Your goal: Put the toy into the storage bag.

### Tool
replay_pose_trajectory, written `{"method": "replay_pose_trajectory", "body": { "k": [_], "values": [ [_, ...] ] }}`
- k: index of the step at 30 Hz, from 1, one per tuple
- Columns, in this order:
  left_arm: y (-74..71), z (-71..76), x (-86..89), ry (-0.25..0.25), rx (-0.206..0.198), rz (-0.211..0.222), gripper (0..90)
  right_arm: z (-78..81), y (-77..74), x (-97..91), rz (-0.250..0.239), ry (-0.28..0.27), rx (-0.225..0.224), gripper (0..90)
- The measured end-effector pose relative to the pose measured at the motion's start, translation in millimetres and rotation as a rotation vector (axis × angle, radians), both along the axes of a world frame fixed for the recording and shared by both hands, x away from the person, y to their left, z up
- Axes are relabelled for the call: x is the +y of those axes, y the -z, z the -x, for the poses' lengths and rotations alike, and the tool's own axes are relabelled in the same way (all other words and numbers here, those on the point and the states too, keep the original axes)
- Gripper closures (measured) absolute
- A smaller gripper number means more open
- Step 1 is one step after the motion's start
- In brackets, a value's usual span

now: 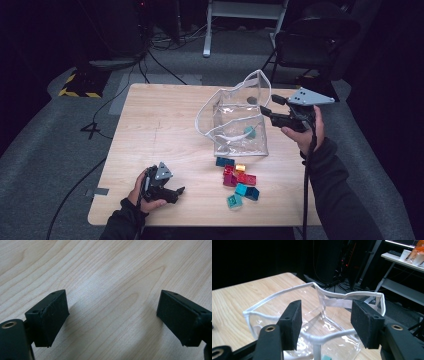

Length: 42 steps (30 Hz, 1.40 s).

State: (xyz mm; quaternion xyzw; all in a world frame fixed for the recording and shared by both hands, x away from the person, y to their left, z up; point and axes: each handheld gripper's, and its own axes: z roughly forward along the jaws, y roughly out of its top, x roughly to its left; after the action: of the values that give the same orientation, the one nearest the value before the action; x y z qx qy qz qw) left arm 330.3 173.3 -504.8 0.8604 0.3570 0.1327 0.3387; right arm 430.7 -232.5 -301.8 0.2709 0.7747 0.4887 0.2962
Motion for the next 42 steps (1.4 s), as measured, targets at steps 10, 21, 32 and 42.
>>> {"method": "replay_pose_trajectory", "body": {
  "k": [10, 21, 32, 42],
  "values": [
    [0.0, 0.1, 0.0, 0.0, 0.0, 0.0, 10.7, 19.9, 10.4, -10.2, 0.005, -0.033, 0.004, 40.9],
    [0.0, 0.0, 0.0, 0.0, 0.0, 0.0, 10.7, 40.3, 37.5, -12.3, 0.03, -0.074, 0.027, 40.6],
    [0.0, 0.1, 0.0, -0.001, 0.0, 0.0, 10.7, 56.0, 69.8, -11.6, 0.056, -0.112, 0.074, 40.2],
    [0.1, 0.2, -0.2, -0.003, 0.002, 0.002, 10.7, 75.6, 96.0, -7.9, 0.108, -0.165, 0.117, 40.0]
  ]
}}
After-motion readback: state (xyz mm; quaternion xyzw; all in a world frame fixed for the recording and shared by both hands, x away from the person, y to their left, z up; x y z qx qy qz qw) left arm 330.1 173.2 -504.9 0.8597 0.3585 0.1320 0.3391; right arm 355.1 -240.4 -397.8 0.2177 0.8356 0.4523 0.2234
